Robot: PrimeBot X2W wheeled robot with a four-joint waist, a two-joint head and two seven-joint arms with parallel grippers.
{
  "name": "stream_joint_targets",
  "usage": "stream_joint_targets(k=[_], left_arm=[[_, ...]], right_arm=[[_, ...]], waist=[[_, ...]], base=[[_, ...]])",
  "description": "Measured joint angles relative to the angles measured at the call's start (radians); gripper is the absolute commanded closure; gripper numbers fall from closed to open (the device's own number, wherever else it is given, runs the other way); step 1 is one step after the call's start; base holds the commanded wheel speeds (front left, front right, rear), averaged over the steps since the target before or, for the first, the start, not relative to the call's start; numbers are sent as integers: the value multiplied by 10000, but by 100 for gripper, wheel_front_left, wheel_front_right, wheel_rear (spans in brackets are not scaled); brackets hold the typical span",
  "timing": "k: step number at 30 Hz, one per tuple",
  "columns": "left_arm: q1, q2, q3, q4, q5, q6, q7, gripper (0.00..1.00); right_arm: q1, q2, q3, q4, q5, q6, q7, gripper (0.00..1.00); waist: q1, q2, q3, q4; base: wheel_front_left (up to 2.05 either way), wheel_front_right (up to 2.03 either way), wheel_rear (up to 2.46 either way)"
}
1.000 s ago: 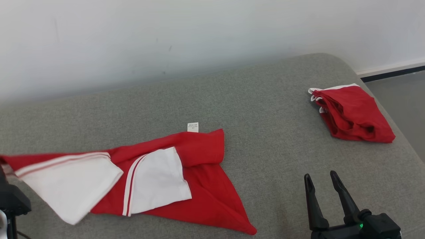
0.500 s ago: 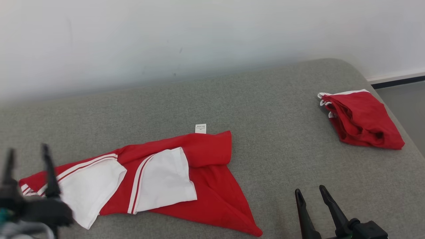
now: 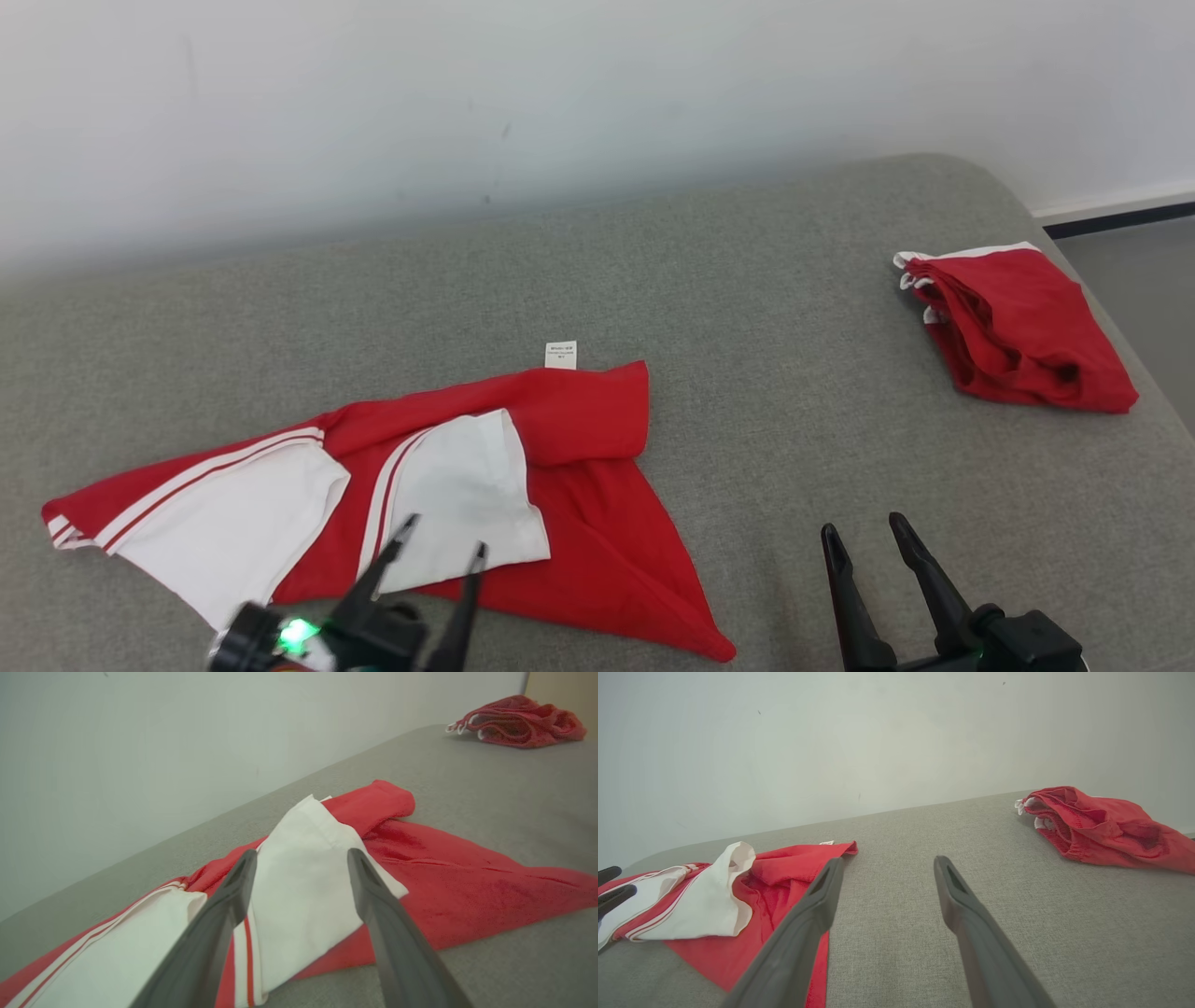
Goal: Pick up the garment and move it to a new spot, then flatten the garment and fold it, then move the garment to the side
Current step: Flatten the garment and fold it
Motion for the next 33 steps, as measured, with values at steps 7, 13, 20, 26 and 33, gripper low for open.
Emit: stream_joint_targets(k=[7, 13, 20, 26, 33], left_arm=[[-1525, -669, -1622, 2230, 1473, -550, 790, 0], [-2133, -1179, -2084, 3549, 1661, -775, 976, 0], [-2381, -1429, -2169, 4638, 1764, -449, 853, 30], [-2573, -1730, -2174, 5354, 1701, -374, 629, 100], [-2504, -1929, -1824, 4922, 1112, -384, -36, 100]], right_arm=[[-131, -54, 128, 69, 17, 0, 0, 0], [-149, -104, 88, 52, 17, 0, 0, 0], [-126, -127, 36, 40, 17, 0, 0, 0], [-122, -151, 38, 42, 17, 0, 0, 0], [-6, -190, -58, -23, 13, 0, 0, 0]], waist=[[0, 0, 79, -260], [0, 0, 119, -551], [0, 0, 157, -714], [0, 0, 102, -687], [0, 0, 81, -457]], base=[[0, 0, 0], [0, 0, 0], [0, 0, 0], [0, 0, 0], [0, 0, 0]])
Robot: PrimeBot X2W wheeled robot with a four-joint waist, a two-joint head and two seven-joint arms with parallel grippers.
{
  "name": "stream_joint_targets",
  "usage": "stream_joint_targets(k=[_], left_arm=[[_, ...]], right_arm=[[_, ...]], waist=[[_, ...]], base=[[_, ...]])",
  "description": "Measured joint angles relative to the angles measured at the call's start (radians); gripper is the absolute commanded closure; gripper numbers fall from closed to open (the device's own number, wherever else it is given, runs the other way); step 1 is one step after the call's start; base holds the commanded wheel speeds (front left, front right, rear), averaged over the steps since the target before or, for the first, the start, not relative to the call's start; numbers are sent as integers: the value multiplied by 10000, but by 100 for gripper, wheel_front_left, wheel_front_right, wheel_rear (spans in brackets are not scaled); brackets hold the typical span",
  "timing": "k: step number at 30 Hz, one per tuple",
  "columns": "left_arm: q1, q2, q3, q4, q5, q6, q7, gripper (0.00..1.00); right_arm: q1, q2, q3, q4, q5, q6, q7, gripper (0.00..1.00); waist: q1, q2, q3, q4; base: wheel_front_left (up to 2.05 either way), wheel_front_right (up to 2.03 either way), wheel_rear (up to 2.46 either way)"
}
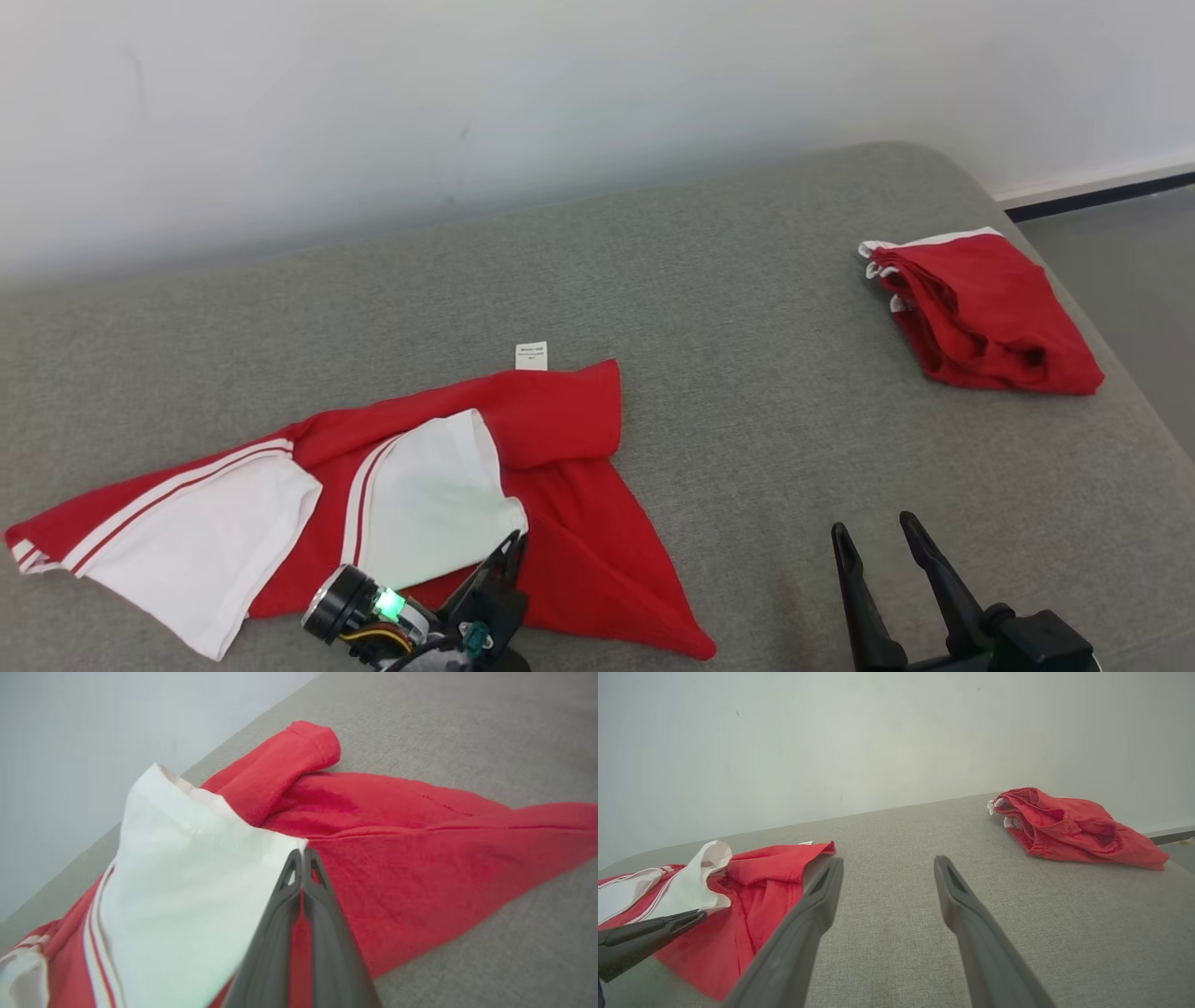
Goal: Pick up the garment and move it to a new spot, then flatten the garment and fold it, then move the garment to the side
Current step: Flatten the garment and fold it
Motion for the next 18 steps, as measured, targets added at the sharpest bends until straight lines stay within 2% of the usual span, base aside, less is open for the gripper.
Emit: stream_joint_targets(k=[4, 14, 17, 18], left_arm=[[620, 382, 159, -938, -236, -4, -98, 100], [2280, 2048, 790, -3083, -533, 311, -159, 100], [2734, 2497, 1018, -3480, -731, 458, -161, 89], [2853, 2600, 1091, -3593, -786, 483, -167, 82]], right_arm=[[89, 23, -84, 4, 0, 0, 0, 0], [167, 69, -35, 25, 2, 0, 0, 0], [165, 63, -36, 63, 12, 0, -2, 0], [169, 44, -13, 96, 23, 0, 0, 0]], waist=[[0, 0, -9, 266], [0, 0, -141, 1111], [0, 0, -188, 1384], [0, 0, -200, 1469]], base=[[0, 0, 0], [0, 0, 0], [0, 0, 0], [0, 0, 0]])
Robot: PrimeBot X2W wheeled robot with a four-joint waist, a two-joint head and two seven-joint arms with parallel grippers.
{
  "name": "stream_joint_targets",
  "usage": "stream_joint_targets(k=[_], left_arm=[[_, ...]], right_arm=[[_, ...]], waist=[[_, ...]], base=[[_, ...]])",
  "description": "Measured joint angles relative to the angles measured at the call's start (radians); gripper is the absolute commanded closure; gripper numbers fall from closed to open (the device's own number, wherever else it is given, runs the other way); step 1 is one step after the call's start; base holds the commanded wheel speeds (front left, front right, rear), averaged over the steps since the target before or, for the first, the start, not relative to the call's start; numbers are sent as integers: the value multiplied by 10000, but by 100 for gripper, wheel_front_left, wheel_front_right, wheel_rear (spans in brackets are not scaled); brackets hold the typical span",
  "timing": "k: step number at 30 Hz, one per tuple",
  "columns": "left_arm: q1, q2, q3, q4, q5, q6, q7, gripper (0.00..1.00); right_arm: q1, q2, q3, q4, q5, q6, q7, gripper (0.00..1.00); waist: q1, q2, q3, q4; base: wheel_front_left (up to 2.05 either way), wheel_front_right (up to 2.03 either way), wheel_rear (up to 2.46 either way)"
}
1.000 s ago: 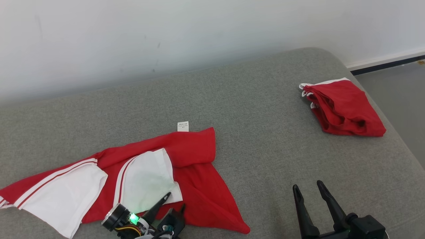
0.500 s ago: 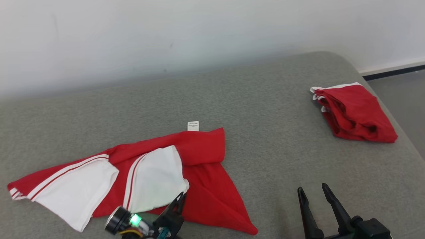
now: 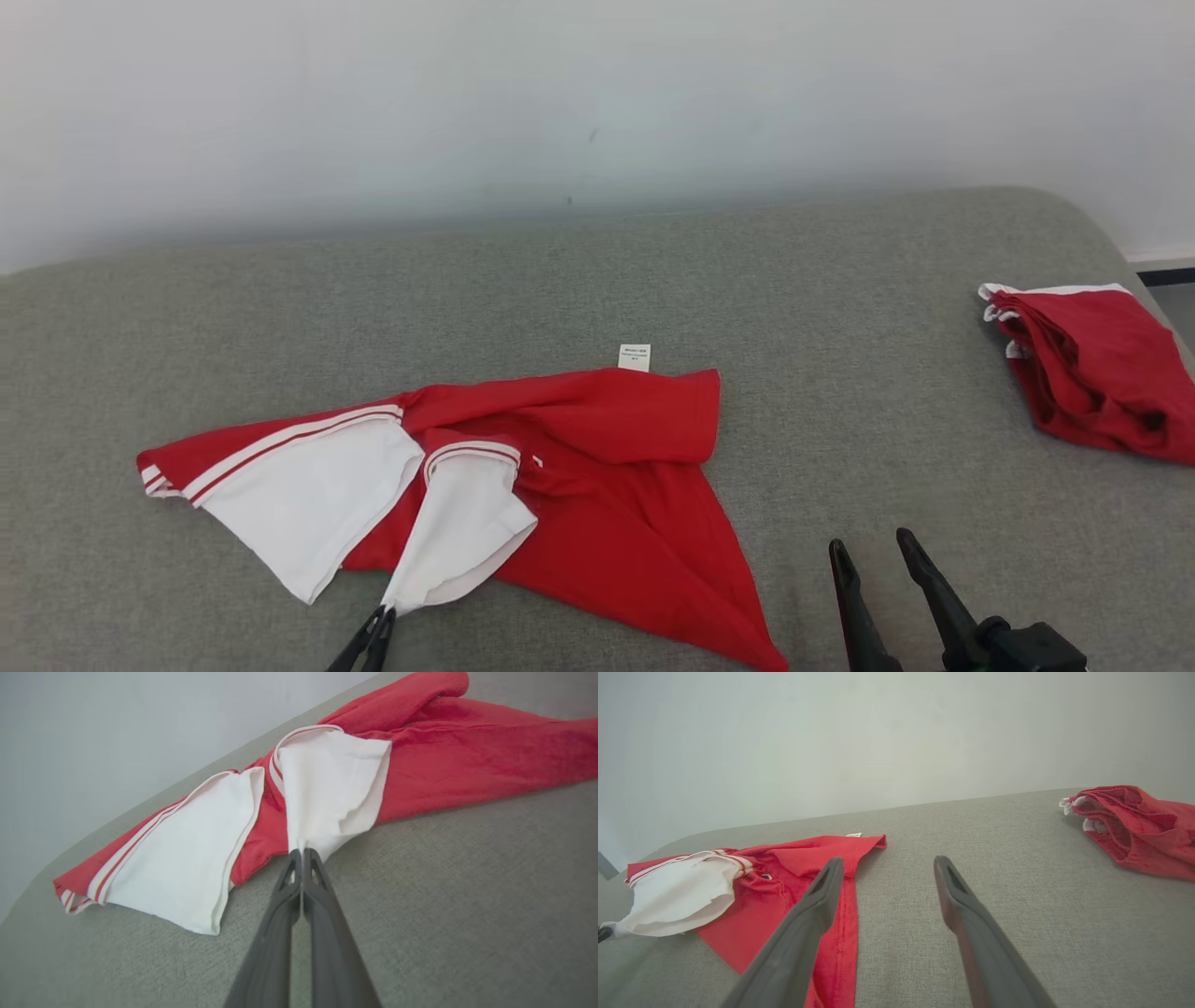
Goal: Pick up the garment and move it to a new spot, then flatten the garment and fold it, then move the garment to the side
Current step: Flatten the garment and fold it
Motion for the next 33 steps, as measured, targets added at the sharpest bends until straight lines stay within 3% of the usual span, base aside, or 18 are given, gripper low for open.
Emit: stream_joint_targets(k=[1, 4, 14, 25, 27, 28, 33], left_arm=[[80, 90, 50, -86, -36, 81, 0, 80], [255, 301, 224, -268, -136, 213, 0, 100], [282, 330, 506, -765, -261, 579, 0, 100], [278, 286, 623, -1197, -257, 811, 0, 100], [278, 293, 639, -1252, -257, 855, 0, 100], [278, 297, 644, -1287, -257, 886, 0, 100], [279, 387, 706, -1536, -257, 1053, 58, 100]], right_arm=[[2, -8, 36, 50, 46, 0, -2, 0], [62, -69, 278, 370, 263, 0, 0, 0], [-3, -780, 1935, 2385, 1315, 0, 2, 0], [-556, -1154, 2777, 3068, 1471, 0, 0, 0], [-598, -1181, 2794, 3055, 1383, 0, 0, 57], [-611, -1189, 2786, 3028, 1381, 0, 0, 100], [-612, -1292, 2859, 2993, 1448, 0, 0, 100]], waist=[[0, 0, -10, 79], [0, 0, -22, 288], [0, 0, 235, 572], [0, 0, 477, 701], [0, 0, 485, 702], [0, 0, 484, 696], [0, 0, 431, 617]], base=[[0, 0, 0], [0, 0, 0], [0, 0, 0], [0, 0, 0], [0, 0, 0], [0, 0, 0], [0, 0, 0]])
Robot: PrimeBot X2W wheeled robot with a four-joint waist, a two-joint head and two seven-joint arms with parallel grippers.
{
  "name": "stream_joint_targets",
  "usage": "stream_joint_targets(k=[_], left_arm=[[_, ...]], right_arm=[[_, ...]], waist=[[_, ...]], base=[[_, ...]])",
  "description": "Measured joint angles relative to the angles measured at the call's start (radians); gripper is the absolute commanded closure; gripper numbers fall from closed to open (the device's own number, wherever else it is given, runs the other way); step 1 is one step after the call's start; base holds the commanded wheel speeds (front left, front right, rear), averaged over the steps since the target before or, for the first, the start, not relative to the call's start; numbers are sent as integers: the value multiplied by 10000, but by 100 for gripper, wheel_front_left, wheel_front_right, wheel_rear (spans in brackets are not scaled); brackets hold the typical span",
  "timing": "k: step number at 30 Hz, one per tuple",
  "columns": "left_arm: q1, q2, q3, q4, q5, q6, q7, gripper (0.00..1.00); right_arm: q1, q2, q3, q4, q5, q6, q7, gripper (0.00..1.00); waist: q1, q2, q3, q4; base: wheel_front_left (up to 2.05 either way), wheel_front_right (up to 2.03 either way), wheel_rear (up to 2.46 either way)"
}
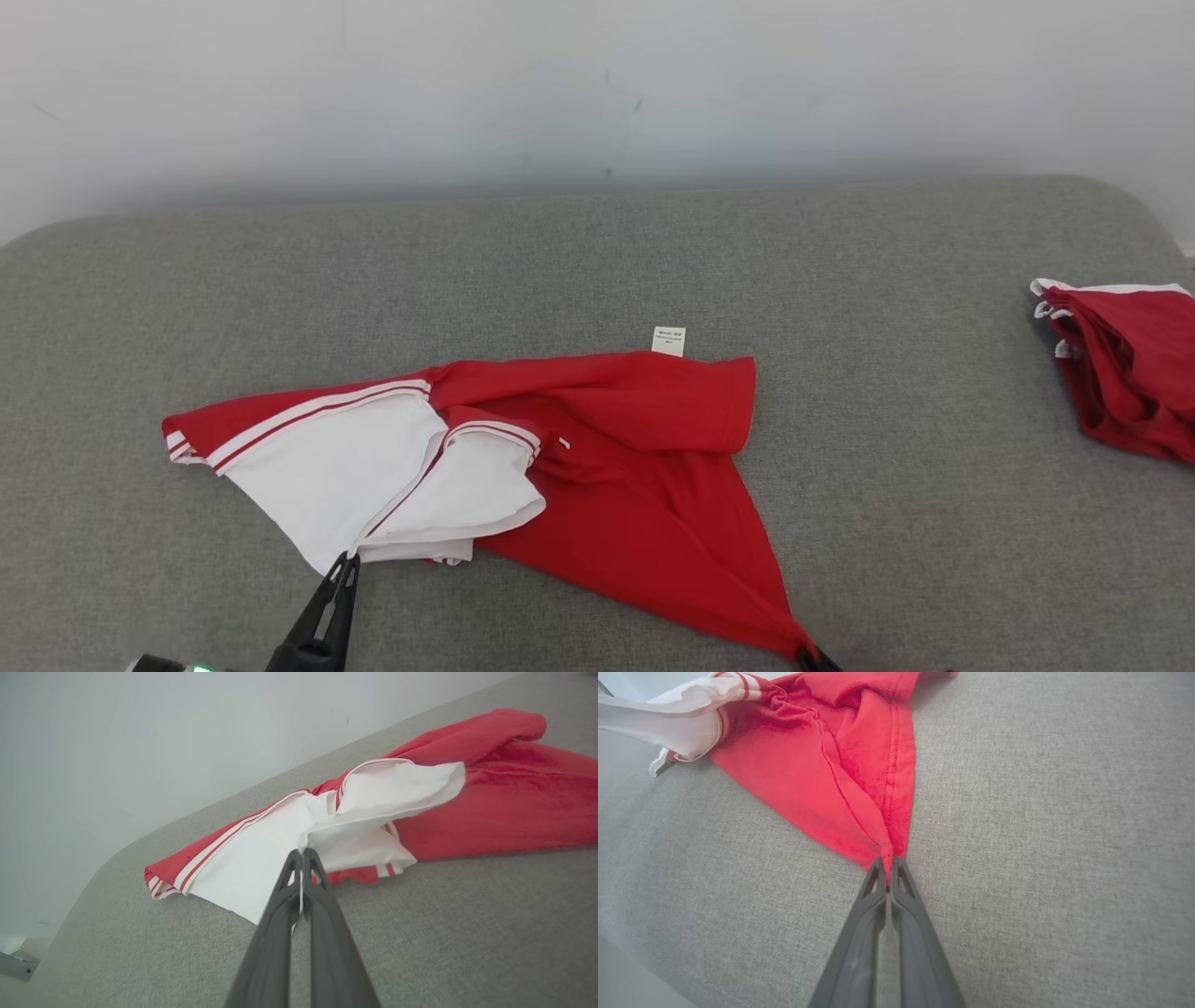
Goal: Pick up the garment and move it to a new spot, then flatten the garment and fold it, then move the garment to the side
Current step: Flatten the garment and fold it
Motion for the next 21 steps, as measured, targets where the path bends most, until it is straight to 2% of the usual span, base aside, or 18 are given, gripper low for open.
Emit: stream_joint_targets(k=[9, 14, 18, 21], left_arm=[[-76, 443, 230, -802, 98, 217, 29, 100], [-839, 1101, 564, -1392, 259, -52, 13, 100], [-1666, 1678, 924, -1797, 297, -349, 44, 100], [-2384, 1962, 1154, -1973, 201, -738, 180, 100]], right_arm=[[18, -259, -830, -849, 104, 0, 2, 100], [-221, -794, -1133, -1517, 113, 0, 4, 100], [-873, -1494, -1152, -1964, 111, 0, 2, 100], [-1594, -2098, -1118, -2263, 119, 0, 2, 100]], waist=[[0, 0, -323, -141], [-1, -1, -641, -165], [-1, 0, -920, -192], [-1, -1, -1099, -226]], base=[[0, 0, 0], [0, 0, 0], [0, 0, 0], [0, 0, 0]])
